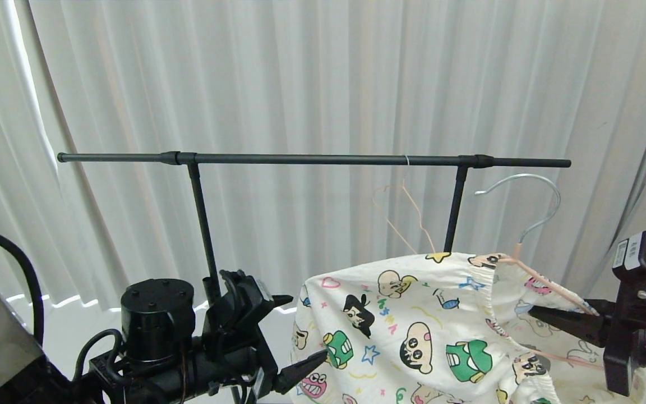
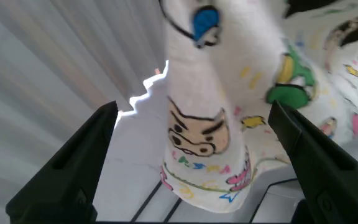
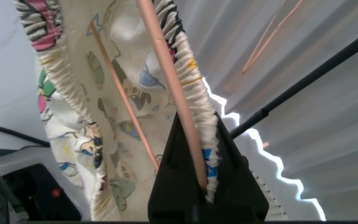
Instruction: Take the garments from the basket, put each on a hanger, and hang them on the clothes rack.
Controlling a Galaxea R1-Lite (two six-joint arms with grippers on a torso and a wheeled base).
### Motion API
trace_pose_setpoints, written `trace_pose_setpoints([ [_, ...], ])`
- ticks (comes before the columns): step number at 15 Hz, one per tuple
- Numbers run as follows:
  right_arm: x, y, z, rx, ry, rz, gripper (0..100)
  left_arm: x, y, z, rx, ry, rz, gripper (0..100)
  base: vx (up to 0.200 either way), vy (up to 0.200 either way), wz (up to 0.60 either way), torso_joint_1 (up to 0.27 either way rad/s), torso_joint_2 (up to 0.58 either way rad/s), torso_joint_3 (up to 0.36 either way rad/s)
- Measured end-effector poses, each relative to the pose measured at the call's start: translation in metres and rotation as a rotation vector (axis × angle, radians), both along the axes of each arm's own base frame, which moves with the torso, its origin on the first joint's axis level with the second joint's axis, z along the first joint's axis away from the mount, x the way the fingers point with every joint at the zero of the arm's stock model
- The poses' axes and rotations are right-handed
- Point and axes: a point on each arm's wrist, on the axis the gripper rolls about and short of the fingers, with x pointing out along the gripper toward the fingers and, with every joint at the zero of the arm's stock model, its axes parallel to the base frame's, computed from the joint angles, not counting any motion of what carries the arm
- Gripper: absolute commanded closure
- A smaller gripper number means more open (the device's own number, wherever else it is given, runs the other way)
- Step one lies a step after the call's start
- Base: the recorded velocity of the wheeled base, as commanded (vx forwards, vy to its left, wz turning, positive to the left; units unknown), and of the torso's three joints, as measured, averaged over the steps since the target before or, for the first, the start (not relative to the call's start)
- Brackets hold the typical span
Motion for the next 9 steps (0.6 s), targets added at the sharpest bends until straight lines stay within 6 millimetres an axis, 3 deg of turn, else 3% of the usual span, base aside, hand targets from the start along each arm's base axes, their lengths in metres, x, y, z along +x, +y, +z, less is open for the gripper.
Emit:
trace_pose_setpoints([
  [2, -0.004, 0.004, 0.001, -0.002, -0.011, 0.038, 100, 0.01, 0.003, -0.008, 0.001, 0.036, 0.036, 0, 0.0, 0.0, 0.0, 0.0, 0.0, 0.0],
  [3, -0.006, 0.006, 0.001, -0.002, -0.014, 0.049, 100, 0.012, 0.004, -0.012, 0.007, 0.05, 0.043, 100, 0.0, 0.0, 0.0, 0.0, 0.0, 0.0],
  [9, -0.007, 0.006, 0.001, 0.0, -0.016, 0.045, 100, 0.018, 0.013, -0.029, 0.056, 0.099, 0.123, 100, 0.0, 0.0, 0.0, 0.0, 0.0, 0.0],
])
